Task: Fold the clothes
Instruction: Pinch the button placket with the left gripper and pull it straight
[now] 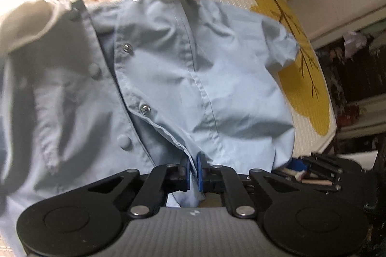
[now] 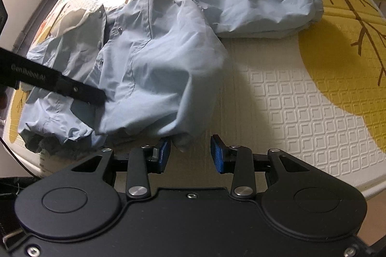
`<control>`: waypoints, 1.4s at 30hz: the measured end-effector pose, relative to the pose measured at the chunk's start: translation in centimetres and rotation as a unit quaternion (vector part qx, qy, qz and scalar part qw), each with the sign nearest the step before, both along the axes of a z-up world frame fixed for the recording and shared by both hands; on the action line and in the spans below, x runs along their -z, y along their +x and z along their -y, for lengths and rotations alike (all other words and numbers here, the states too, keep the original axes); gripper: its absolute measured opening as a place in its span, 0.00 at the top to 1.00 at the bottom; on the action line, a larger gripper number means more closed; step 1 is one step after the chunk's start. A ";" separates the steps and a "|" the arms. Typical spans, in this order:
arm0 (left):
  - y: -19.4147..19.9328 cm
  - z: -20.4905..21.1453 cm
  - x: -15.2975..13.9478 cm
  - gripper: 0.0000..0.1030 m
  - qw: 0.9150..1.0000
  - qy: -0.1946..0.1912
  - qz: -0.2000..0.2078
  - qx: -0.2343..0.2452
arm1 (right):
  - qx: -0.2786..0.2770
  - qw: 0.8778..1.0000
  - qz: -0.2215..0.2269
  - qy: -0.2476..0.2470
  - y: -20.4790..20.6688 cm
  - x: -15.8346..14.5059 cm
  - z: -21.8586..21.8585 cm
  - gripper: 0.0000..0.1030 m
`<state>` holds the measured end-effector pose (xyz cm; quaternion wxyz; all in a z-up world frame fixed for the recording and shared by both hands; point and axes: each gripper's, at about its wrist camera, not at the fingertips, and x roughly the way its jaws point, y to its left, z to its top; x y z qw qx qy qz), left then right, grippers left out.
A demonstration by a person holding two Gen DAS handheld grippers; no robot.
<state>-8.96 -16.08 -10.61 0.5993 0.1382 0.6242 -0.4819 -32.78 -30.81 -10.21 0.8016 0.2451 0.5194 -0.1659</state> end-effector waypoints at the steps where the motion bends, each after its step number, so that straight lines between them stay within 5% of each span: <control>1: 0.2 -0.2 -0.3 0.94 1.000 -0.004 0.003 -0.006 | 0.001 1.000 0.002 0.002 0.0 -0.1 0.0 0.67; 13: 1.4 -1.7 -1.5 0.94 0.997 -0.009 0.022 -0.066 | -0.026 0.998 0.060 -0.025 1.0 -1.3 -1.6 0.63; 26: 0.9 -2.3 -0.5 0.93 0.997 0.012 0.024 -0.074 | -0.035 0.991 0.109 -0.069 3.0 -3.2 -2.2 0.63; 34: 1.0 -2.6 0.4 0.92 0.997 0.022 0.024 -0.071 | -0.039 0.995 0.063 -0.067 3.9 -2.2 -2.5 0.90; 42: -0.5 -1.9 0.0 0.89 0.999 0.014 0.027 -0.017 | -0.023 0.998 -0.008 -0.054 2.1 -2.9 -1.8 0.92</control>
